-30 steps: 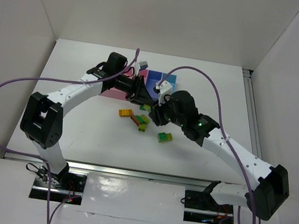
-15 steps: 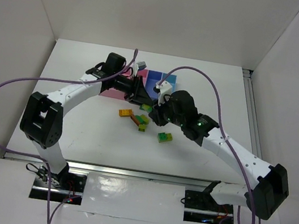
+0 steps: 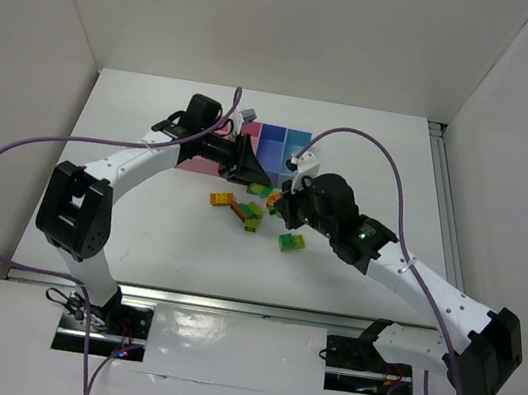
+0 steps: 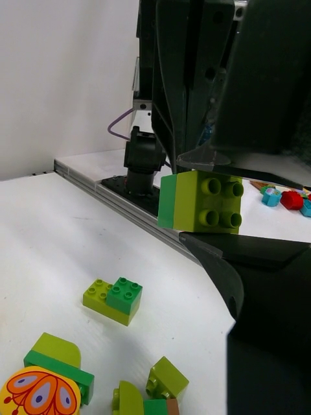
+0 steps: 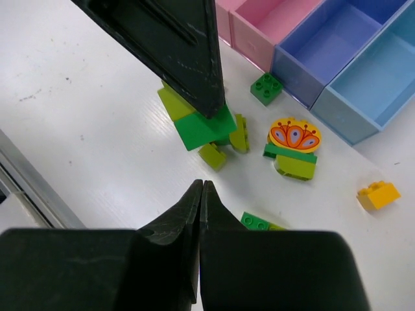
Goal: Sort the legos into containers by color
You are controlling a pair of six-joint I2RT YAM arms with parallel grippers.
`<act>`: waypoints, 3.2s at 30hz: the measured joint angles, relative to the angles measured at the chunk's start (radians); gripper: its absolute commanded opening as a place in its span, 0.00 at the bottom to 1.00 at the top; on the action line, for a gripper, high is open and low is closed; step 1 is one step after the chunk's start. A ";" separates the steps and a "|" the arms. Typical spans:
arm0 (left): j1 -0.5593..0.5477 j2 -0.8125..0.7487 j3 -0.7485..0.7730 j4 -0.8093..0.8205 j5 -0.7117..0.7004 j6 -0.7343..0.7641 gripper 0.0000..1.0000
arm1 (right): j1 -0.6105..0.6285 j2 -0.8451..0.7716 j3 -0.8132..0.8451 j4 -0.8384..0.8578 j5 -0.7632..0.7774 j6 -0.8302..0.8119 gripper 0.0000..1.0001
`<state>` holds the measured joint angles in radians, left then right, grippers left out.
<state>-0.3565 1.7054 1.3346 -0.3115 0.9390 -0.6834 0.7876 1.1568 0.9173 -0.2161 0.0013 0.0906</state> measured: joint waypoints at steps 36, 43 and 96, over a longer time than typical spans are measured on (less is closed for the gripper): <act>0.013 0.020 0.000 -0.030 0.025 0.052 0.00 | 0.000 0.175 0.093 0.074 -0.039 -0.083 0.70; 0.013 0.020 0.001 -0.063 0.051 0.089 0.00 | 0.000 0.185 0.112 0.074 -0.036 -0.113 0.59; -0.002 -0.007 0.024 -0.102 -0.048 0.056 0.00 | 0.033 0.180 0.083 0.112 0.022 -0.024 0.11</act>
<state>-0.3588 1.6985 1.3582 -0.4137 0.8913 -0.6270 0.8204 1.3369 1.0000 -0.1040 0.0231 0.0666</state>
